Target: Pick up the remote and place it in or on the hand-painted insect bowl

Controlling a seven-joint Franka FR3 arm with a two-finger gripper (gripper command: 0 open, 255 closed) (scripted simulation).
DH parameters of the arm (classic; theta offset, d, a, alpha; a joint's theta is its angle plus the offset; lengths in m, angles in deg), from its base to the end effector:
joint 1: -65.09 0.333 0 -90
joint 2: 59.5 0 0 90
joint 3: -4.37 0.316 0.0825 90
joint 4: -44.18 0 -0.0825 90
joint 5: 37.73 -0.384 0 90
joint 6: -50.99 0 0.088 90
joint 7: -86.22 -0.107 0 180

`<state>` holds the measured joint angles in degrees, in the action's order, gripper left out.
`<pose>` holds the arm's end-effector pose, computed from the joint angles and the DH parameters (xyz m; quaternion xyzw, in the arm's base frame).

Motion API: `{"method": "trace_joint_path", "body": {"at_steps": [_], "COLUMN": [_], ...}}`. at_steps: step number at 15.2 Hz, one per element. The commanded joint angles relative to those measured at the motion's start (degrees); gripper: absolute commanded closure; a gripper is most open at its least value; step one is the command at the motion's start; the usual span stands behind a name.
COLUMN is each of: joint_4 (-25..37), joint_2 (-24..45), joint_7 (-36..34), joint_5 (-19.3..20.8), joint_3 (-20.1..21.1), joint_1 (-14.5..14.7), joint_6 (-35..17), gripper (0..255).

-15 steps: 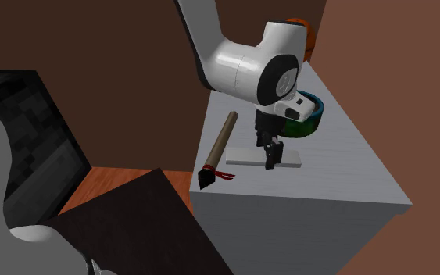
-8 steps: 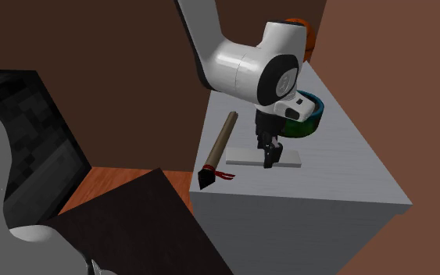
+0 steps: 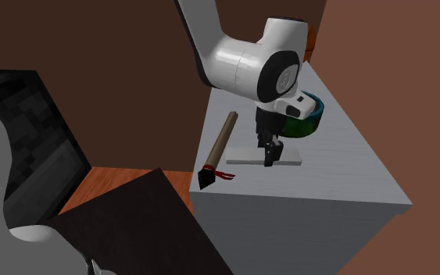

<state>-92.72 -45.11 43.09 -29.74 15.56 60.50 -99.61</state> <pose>0.4983 0.0637 0.2159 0.9661 -0.2579 0.0021 0.0099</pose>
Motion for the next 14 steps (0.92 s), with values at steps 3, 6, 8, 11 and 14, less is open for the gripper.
{"method": "trace_joint_path", "body": {"at_steps": [3, 6, 8, 11, 14], "joint_4": [-0.1, 0.0, 0.2, 0.5, 1.0], "joint_2": [-2.8, -4.9, -6.3, -8.3, -10.2], "joint_7": [1.0, 1.8, 2.3, 2.9, 3.5], "joint_5": [-1.4, -2.4, -3.1, -4.0, -4.8], "joint_3": [0.6, 1.0, 1.2, 1.4, 1.6], "joint_1": [-0.4, -0.6, -0.7, -0.8, -0.9], "joint_6": [2.7, 4.8, 6.3, 8.6, 10.9], "gripper": [255, 255, 255, 255, 255]}}
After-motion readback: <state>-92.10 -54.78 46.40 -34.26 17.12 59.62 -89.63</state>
